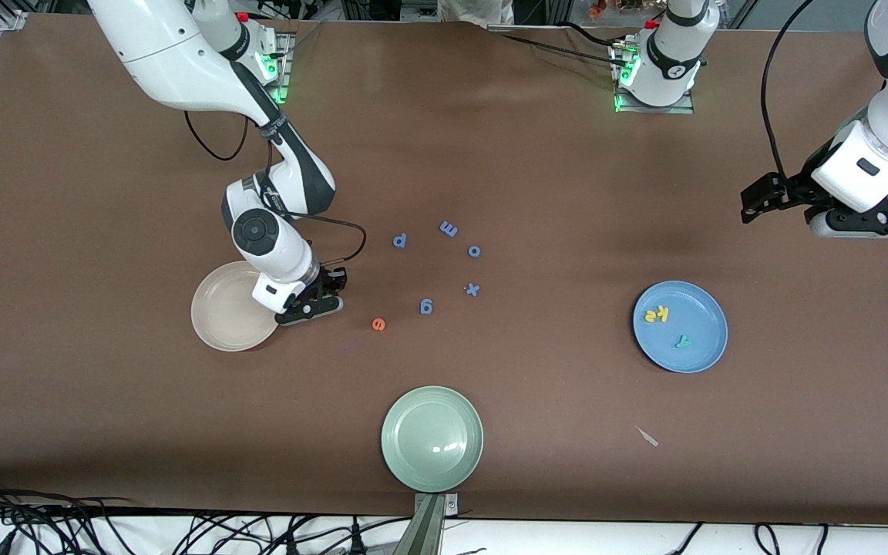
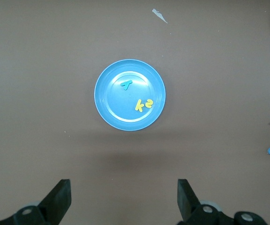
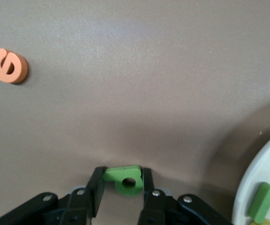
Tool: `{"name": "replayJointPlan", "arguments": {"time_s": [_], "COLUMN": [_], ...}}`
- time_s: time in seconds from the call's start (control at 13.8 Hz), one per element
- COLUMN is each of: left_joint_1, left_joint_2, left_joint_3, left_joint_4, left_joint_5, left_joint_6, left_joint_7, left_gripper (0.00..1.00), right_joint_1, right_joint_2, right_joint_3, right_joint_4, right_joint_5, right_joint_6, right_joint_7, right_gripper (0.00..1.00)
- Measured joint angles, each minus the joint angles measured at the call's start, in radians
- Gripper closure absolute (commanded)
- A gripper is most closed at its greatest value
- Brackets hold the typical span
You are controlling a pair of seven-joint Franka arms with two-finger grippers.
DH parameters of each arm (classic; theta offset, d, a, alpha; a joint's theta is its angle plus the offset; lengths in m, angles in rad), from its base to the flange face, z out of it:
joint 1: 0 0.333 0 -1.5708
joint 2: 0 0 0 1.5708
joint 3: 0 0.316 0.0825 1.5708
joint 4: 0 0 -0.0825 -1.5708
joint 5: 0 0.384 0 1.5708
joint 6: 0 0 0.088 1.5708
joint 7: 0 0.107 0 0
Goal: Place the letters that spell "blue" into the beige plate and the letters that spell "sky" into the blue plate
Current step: 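Place the green p on the cream plate with the right gripper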
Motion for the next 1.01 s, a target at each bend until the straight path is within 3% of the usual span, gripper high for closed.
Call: {"name": "replayJointPlan", "arguments": {"time_s": [0.43,0.51,0.58,0.72,1.01], "left_joint_1": [0.000,0.000,0.000,0.000,0.000], "left_joint_2": [0.000,0.000,0.000,0.000,0.000], "left_joint_3": [0.000,0.000,0.000,0.000,-0.001], "left_joint_4": [0.000,0.000,0.000,0.000,0.000], "left_joint_5": [0.000,0.000,0.000,0.000,0.000], "left_joint_6": [0.000,0.000,0.000,0.000,0.000], "left_joint_7": [0.000,0.000,0.000,0.000,0.000], "left_gripper": [0.00,0.00,0.00,0.00,0.00], "right_joint_1": [-0.049,-0.061,-0.068,-0.079,-0.083], "right_joint_2": [-0.092,-0.109,-0.124,-0.144,-0.145], "right_joint_3": [-0.021,-0.041,-0.069,-0.123,-0.136], "right_joint_4": [0.007,0.007,0.008,0.008,0.004], "right_joint_5": [-0.001,-0.001,-0.001,-0.001,0.001], "right_joint_6": [-0.135,-0.166,-0.198,-0.242,-0.253], "right_joint_7": [-0.136,-0.187,-0.240,-0.322,-0.292], "right_gripper": [0.62,0.59,0.49,0.43,0.43]}}
